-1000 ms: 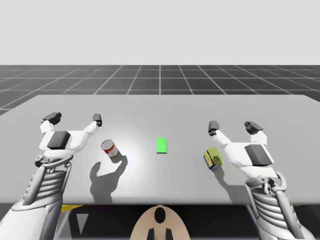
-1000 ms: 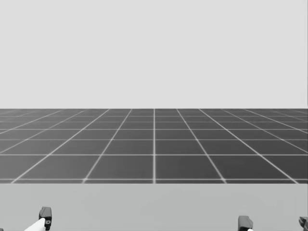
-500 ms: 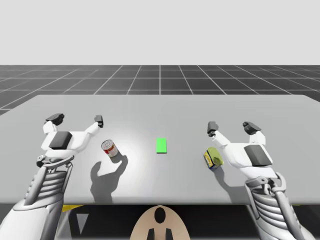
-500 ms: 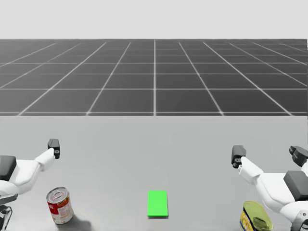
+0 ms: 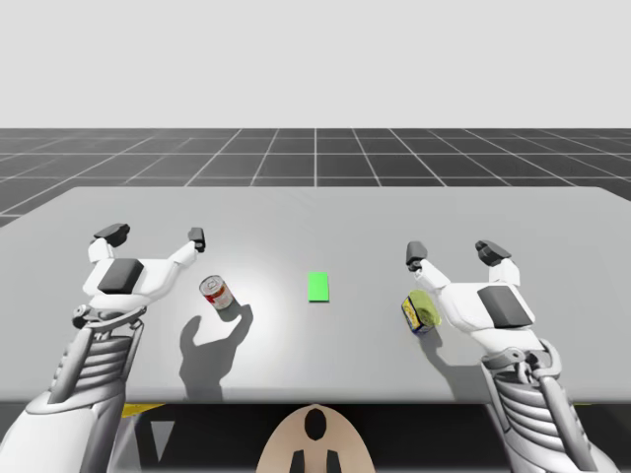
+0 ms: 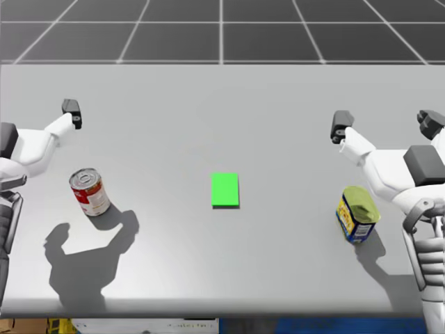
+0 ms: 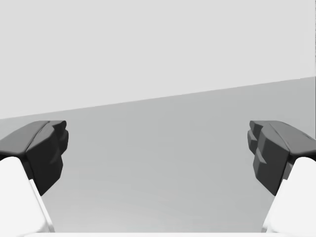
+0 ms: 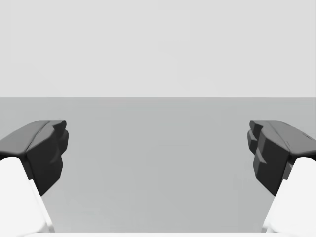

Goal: Look at the card. If it is red, pick the object on the left. If it is green, pick the object on the right.

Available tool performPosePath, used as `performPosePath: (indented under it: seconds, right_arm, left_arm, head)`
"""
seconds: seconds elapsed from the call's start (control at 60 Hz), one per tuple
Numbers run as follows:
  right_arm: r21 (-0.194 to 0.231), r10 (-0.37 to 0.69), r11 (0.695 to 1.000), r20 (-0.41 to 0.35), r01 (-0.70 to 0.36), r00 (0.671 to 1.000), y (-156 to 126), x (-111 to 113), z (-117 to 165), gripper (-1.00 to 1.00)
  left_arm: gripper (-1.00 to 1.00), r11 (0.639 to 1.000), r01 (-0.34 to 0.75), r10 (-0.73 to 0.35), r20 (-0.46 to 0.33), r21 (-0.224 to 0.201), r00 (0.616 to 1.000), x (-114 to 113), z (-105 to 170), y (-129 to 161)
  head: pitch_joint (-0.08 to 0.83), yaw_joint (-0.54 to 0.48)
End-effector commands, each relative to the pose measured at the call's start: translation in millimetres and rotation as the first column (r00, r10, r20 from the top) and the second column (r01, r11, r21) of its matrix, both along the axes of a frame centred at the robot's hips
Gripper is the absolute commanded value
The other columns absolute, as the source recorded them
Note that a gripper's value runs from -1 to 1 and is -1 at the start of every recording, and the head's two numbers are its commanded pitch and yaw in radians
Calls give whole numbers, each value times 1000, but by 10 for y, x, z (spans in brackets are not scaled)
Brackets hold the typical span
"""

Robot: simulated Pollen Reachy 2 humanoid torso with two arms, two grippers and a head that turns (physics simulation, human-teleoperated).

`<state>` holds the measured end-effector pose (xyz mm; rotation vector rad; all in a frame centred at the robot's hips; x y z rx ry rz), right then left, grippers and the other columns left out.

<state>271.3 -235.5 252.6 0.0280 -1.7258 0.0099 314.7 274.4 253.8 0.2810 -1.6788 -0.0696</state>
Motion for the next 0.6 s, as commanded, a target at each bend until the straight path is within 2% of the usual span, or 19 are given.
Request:
performPosePath:
  seconds: [0.017,0.35,0.467,0.6]
  right_arm:
    - [8,2,1000,-1,-2,1000,20,-11,1,-1000]
    - [6,1,1000,-3,-1,1000,30,-10,-1,-1000]
    - [5,1,1000,-4,-1,1000,30,-10,-3,-1000]
    - [5,2,1000,-6,-2,1000,28,-8,-6,-1000]
  left_arm:
    - [-1000,1000,5,-5,1,-1,1000,-4,8,2]
    - [-1000,1000,8,-8,0,1,1000,-7,6,-7]
    - [-1000,1000,10,-10,-1,1,1000,-10,6,-11]
    - [-1000,1000,12,-12,-2,0,1000,-13,6,-26]
  head:
    - [638,-1]
    - [672,-24]
    - [678,-96]
    - [701,-231]
